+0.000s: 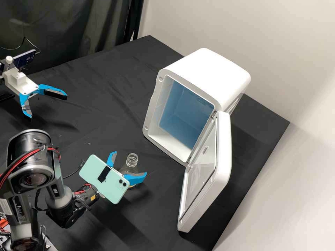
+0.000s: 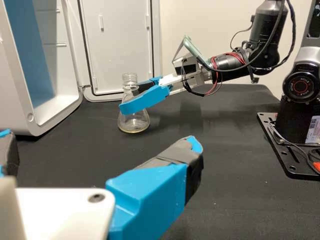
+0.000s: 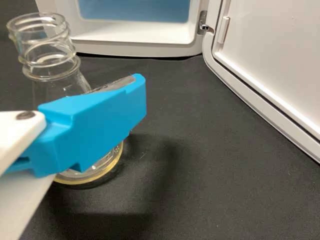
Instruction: Place the flask in the incubator
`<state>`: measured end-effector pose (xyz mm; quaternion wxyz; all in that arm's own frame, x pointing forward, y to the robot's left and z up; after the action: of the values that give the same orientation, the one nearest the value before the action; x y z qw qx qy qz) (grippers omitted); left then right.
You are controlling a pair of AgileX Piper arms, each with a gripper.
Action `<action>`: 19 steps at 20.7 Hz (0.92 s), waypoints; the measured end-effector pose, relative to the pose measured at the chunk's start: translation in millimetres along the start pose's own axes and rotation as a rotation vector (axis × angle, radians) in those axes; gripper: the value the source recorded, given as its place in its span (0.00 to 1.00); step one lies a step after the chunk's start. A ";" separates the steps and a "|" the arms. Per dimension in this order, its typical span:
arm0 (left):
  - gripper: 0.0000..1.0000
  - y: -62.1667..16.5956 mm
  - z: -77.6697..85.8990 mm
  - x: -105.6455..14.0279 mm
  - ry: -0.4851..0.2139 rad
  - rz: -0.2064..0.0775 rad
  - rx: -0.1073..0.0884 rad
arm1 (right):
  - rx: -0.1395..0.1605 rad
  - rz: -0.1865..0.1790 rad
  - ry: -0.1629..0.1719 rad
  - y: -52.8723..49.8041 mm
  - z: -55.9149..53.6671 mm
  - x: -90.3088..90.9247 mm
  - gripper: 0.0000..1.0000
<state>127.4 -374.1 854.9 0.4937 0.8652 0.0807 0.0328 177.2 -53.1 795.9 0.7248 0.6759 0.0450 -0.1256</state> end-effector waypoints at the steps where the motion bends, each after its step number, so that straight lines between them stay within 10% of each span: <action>1: 1.00 0.0 0.0 0.0 0.000 0.000 0.000 | -0.002 0.004 0.001 0.6 -0.3 -0.3 0.00; 19: 1.00 0.4 0.3 -0.2 0.000 0.002 0.004 | -0.009 0.014 0.008 2.4 -2.1 -1.1 0.00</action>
<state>127.3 -374.7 855.2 0.4921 0.8662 0.0797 0.0332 177.0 -50.8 798.3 0.7285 0.6735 0.0435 -0.1175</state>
